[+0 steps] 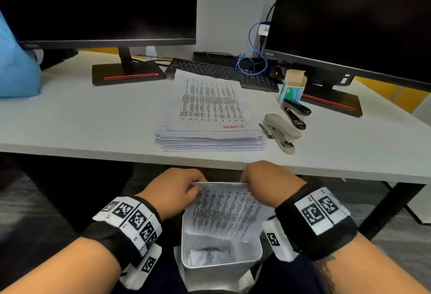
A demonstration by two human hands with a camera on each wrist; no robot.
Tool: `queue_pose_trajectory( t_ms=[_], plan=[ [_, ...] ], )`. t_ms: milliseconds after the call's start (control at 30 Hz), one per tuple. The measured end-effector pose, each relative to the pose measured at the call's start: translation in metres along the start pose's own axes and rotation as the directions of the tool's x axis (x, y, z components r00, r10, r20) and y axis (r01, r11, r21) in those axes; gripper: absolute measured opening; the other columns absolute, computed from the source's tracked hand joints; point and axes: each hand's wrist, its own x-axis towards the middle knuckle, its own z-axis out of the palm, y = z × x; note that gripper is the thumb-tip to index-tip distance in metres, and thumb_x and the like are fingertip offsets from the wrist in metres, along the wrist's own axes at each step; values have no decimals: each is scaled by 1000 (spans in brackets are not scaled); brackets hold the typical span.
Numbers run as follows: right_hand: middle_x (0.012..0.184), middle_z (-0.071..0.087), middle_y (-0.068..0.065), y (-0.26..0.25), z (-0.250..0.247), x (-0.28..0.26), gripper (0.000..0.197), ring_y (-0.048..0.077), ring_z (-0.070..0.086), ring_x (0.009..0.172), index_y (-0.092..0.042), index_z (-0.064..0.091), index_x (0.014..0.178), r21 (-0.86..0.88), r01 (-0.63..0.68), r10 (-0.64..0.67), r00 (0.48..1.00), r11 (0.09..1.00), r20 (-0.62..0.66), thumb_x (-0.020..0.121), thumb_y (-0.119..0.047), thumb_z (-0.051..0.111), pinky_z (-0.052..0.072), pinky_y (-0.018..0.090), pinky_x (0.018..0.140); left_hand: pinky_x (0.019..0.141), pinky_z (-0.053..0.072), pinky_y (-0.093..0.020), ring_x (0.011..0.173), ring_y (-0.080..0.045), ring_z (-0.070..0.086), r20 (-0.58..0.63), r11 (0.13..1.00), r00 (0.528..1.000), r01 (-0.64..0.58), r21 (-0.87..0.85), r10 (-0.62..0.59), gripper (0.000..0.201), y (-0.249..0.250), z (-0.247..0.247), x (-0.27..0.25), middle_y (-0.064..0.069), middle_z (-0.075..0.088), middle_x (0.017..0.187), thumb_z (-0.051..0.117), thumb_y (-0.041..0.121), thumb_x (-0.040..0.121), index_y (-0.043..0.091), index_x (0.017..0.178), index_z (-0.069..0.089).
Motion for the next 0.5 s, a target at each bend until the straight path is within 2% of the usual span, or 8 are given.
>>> queue_pose_trajectory(
  t_ms=[67, 167, 267, 400, 500],
  plan=[
    [95, 66, 8, -2, 12, 6, 32, 25, 61, 89, -14, 72, 107, -2, -11, 11, 998, 1000, 59, 88, -1, 50, 39, 26, 73, 81, 50, -29, 88, -6, 63, 60, 998, 998, 8, 68, -12, 16, -10, 11, 5, 13, 70, 93, 52, 28, 95, 30, 101, 67],
    [106, 69, 11, -4, 27, 13, 34, 28, 64, 97, -11, 70, 113, -4, -13, 13, 989, 1000, 146, 90, 0, 47, 43, 27, 77, 79, 49, -32, 89, -15, 62, 143, 987, 989, 17, 160, -40, 17, -21, 24, 12, 4, 68, 93, 47, 28, 98, 23, 97, 63],
    [114, 67, 13, -1, 38, 18, 37, 29, 63, 105, -11, 67, 119, -22, -22, 25, 981, 1000, 191, 92, -1, 45, 46, 31, 86, 82, 47, -29, 95, -15, 61, 164, 986, 983, 53, 161, -79, 19, -25, 32, 16, 3, 69, 103, 46, 27, 99, 23, 105, 64],
    [137, 56, 13, 3, 37, 26, 49, 28, 54, 123, -15, 50, 141, -29, -54, 59, 972, 998, 226, 94, 0, 48, 41, 33, 102, 103, 42, -29, 120, -14, 56, 128, 989, 989, 60, 136, -78, 36, -19, 29, 23, 5, 61, 130, 50, 25, 98, 28, 134, 54],
    [143, 52, 6, 4, 26, 25, 56, 25, 51, 129, -22, 45, 145, 27, -42, 33, 968, 999, 250, 93, -4, 55, 39, 33, 107, 103, 41, -29, 120, -13, 55, 139, 991, 990, -7, 131, -12, 35, -4, 14, 27, 7, 62, 130, 53, 27, 97, 30, 132, 55]
  ],
)
